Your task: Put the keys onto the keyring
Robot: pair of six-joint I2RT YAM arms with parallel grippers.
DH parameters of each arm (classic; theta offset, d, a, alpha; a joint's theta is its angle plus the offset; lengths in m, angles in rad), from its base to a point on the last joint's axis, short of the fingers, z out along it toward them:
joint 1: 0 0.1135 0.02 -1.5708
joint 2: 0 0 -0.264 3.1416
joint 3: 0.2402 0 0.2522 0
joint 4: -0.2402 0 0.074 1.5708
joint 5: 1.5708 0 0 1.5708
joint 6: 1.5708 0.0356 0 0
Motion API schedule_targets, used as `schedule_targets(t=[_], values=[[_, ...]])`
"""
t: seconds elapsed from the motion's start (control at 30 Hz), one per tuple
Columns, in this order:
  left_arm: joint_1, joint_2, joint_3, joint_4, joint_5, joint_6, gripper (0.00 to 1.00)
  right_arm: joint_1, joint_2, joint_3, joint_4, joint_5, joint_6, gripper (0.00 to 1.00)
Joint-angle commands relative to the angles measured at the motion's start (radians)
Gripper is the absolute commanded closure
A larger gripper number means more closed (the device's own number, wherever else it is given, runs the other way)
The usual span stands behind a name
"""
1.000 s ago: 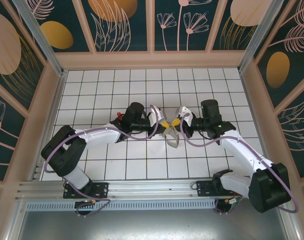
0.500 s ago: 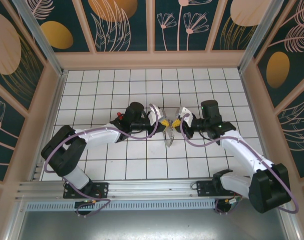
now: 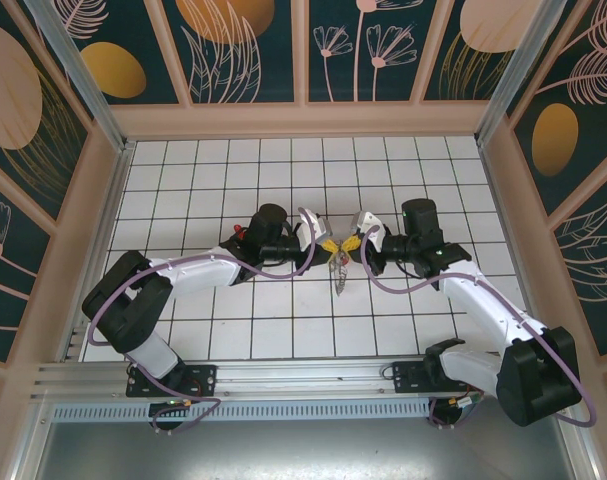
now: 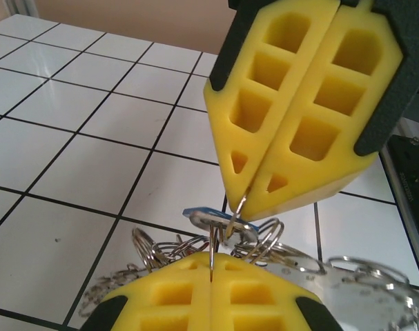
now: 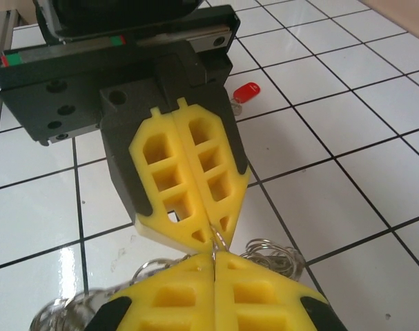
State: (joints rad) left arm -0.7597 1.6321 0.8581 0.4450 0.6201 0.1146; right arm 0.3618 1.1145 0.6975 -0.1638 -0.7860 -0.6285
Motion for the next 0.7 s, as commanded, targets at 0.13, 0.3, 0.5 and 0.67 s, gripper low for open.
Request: schedule_targets(t=[0.13, 0.3, 0.5, 0.67], values=[[-0.004, 0.01, 0.036, 0.043, 0.033, 0.018, 1.0, 0.013, 0.004, -0.009, 0.018, -0.016, 0.006, 1.0], [-0.004, 0.009, 0.036, 0.047, 0.031, 0.014, 1.0, 0.014, 0.005, -0.009, 0.017, -0.012, 0.007, 1.0], [-0.004, 0.011, 0.036, 0.057, 0.032, 0.011, 1.0, 0.016, 0.021, -0.001, 0.002, -0.028, -0.002, 1.0], [-0.004, 0.011, 0.035, 0.054, 0.031, 0.013, 1.0, 0.017, 0.021, -0.003, 0.025, 0.011, 0.014, 1.0]])
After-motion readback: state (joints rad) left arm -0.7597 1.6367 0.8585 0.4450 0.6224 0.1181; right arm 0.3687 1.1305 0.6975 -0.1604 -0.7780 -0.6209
